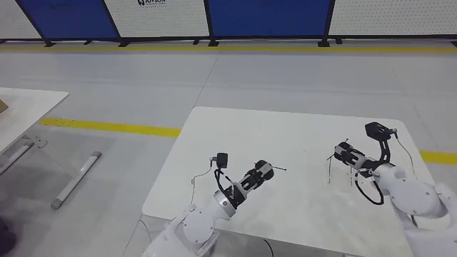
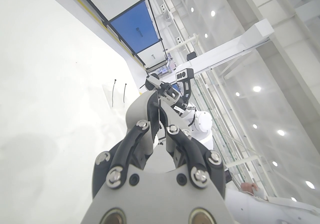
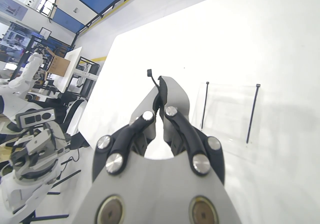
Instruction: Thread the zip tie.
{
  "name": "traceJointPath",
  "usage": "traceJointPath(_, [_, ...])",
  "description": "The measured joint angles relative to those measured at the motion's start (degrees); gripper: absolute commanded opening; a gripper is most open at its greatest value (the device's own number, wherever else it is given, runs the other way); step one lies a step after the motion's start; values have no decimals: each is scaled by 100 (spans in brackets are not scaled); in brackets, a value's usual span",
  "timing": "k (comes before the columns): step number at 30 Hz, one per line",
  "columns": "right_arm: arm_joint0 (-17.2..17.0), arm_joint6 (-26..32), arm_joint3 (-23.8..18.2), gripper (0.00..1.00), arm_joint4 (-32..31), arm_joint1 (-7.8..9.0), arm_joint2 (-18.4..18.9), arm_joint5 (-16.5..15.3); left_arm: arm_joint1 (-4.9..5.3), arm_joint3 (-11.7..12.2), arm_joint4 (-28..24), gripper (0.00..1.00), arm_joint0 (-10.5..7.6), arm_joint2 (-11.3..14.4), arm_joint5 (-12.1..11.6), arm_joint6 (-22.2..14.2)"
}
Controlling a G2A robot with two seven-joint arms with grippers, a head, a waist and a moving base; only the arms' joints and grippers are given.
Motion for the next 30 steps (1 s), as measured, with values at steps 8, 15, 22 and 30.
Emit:
traceJointPath(8, [-218, -313, -24, 0, 776, -32, 239, -300, 0, 0, 0, 0, 0, -1, -1, 3])
traceJointPath(15, [-647, -782, -342, 0, 1248, -59, 362, -515, 0, 0, 0, 0, 0, 0, -1, 3])
traceJointPath(22, [-654, -811, -347, 0, 1245, -61, 363, -494, 0, 0, 0, 0, 0, 0, -1, 3])
traceJointPath(30, [-767, -1236, -387, 0, 1189, -104, 280, -473, -44, 93, 246, 0, -95, 179, 116, 264])
